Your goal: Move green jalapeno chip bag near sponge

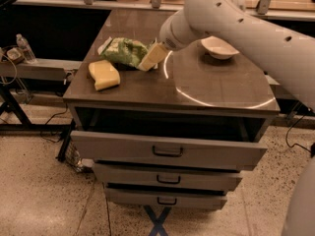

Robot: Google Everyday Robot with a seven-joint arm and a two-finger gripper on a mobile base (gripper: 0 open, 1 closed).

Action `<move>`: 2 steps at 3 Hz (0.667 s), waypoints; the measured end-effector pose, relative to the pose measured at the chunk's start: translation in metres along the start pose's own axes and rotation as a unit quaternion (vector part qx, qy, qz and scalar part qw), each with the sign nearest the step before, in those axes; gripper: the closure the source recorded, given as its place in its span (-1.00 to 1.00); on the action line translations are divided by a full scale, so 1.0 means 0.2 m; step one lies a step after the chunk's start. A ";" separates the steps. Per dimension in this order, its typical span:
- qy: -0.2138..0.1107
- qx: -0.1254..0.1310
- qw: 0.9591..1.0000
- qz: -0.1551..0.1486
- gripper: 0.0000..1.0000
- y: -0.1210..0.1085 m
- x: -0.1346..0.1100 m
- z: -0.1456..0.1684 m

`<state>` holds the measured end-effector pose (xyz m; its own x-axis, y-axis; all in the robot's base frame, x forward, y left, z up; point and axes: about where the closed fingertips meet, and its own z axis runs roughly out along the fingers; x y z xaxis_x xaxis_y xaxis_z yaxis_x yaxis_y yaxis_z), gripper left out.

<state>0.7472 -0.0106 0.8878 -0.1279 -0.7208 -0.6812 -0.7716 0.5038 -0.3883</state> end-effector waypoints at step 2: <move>-0.070 0.114 0.987 0.088 -1.00 -0.51 0.05 -0.58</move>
Offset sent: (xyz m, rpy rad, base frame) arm -0.0084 -0.2053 0.1894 0.3104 -0.3201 -0.3805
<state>0.7521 -0.1249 0.9925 -0.1478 -0.5471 -0.8239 -0.5824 0.7215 -0.3746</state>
